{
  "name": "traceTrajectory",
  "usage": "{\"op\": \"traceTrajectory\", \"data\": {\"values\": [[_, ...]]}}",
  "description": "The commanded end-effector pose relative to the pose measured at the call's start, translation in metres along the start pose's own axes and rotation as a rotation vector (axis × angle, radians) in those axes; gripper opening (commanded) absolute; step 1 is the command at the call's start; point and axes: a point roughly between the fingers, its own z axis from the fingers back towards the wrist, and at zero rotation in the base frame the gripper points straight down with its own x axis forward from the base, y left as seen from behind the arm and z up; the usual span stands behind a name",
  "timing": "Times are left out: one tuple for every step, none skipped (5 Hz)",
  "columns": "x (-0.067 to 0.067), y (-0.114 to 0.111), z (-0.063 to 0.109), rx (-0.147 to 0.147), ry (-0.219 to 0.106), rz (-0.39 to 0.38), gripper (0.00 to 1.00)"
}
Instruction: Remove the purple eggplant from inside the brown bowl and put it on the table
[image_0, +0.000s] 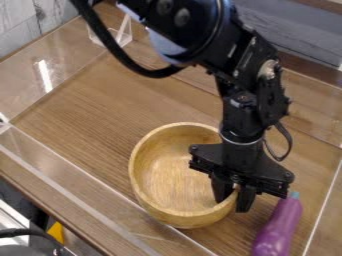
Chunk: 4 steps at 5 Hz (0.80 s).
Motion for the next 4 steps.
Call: {"op": "traceTrajectory", "data": {"values": [[0.0063, -0.0002, 0.0108, -0.016, -0.036, 0.008, 0.00], [0.0068, 0.0014, 0.0115, -0.014, -0.035, 0.013, 0.00], [0.0073, 0.0029, 0.0122, -0.011, -0.033, 0.017, 0.00], [0.0078, 0.0045, 0.0130, -0.009, -0.032, 0.021, 0.00]]}}
